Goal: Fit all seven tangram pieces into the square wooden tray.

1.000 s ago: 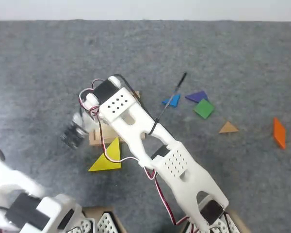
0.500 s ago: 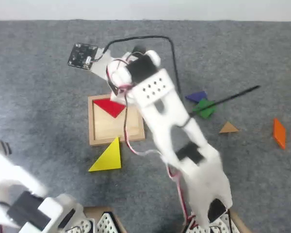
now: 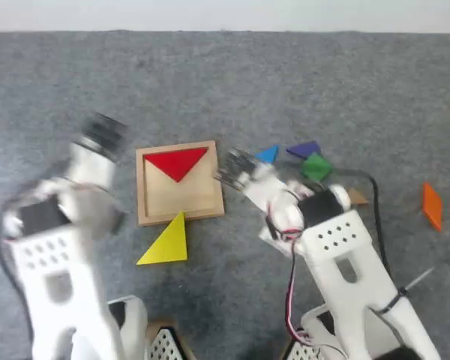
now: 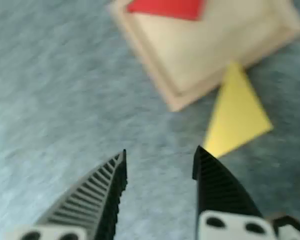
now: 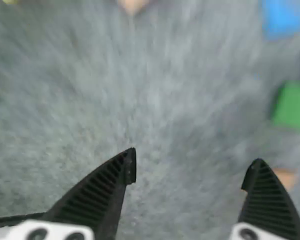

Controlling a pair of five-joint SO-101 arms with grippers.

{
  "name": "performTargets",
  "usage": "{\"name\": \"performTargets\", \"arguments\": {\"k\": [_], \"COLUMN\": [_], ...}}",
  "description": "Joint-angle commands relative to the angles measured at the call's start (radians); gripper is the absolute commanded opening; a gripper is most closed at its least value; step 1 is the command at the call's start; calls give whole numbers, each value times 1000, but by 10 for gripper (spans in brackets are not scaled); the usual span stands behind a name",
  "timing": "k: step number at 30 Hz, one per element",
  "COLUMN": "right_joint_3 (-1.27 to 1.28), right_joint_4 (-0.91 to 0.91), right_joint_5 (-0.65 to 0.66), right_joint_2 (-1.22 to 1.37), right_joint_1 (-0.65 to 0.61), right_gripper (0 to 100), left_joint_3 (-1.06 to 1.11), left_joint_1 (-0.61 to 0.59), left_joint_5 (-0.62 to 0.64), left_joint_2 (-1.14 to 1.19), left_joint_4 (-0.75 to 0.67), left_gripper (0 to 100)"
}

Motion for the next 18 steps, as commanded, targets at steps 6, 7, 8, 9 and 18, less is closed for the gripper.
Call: {"name": "performTargets", "arguments": {"k": [6, 7, 8, 9, 18], "right_joint_3": [273, 273, 273, 273, 273], "right_joint_4": [-300, -305, -306, -311, -312], "right_joint_5": [-60, -58, -55, -61, -63], "right_joint_2": [28, 39, 51, 61, 85], "right_joint_1": [71, 74, 74, 68, 68], "right_gripper": [326, 326, 326, 326, 325], "left_joint_3": [360, 380, 395, 409, 521], "left_joint_1": [129, 129, 129, 129, 129], "left_joint_5": [-8, -8, -8, -8, -37], "left_joint_2": [-101, -101, -101, -103, -101], "left_joint_4": [-218, -235, -245, -252, -336], "left_gripper": [248, 253, 255, 255, 254]}}
